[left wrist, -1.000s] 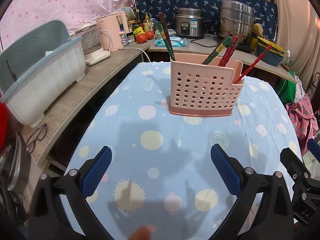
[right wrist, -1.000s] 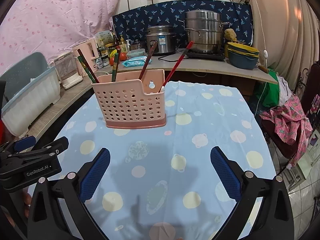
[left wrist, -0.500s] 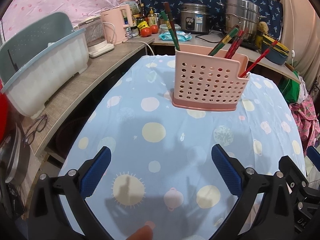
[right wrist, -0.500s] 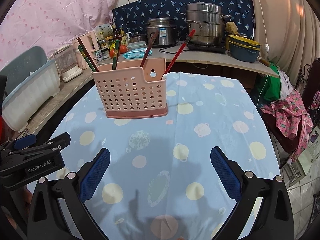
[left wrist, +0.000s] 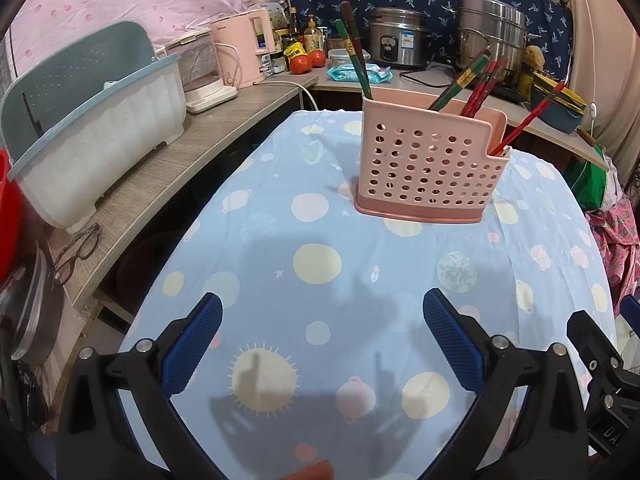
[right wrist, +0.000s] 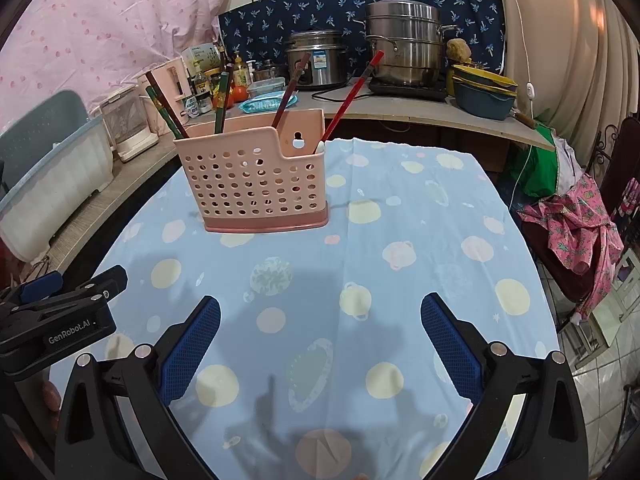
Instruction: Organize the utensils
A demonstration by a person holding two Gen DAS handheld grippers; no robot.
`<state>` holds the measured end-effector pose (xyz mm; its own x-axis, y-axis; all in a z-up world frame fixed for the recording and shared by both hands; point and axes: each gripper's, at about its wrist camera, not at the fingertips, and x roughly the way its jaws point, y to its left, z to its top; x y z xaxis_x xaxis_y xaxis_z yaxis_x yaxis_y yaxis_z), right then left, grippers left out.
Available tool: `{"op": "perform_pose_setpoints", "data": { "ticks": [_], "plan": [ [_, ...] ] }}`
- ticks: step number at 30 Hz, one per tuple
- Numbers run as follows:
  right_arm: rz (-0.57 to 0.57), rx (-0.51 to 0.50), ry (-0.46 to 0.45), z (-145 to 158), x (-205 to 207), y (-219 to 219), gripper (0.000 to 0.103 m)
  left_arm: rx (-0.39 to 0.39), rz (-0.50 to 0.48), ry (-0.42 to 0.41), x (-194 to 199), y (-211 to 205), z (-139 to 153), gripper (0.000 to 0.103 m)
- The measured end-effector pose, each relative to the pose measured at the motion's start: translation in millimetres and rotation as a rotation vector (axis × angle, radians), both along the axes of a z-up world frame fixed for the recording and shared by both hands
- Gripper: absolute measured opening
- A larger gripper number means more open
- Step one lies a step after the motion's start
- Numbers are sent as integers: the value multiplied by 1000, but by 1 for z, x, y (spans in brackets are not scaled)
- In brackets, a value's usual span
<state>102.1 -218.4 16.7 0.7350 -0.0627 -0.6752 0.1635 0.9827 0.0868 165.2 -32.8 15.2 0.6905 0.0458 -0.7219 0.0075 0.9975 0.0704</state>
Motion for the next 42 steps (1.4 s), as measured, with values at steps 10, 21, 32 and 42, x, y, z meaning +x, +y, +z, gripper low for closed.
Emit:
{"op": "perform_pose_setpoints", "data": {
  "ticks": [10,21,32,42],
  "plan": [
    [7,-3,9,-4,0,3,96,9,-3,8,-1,0,-5,96],
    [4,-4,11,-7,-1,5,97,14,4,12,-1,-1,-7,96],
    [6,-6,13,-8,-1,5,97,23,-7,3,-2,-2,-7,96],
    [4,-5,12,-9,-1,5,97,23,-3,3,-2,0,-8,96]
  ]
}}
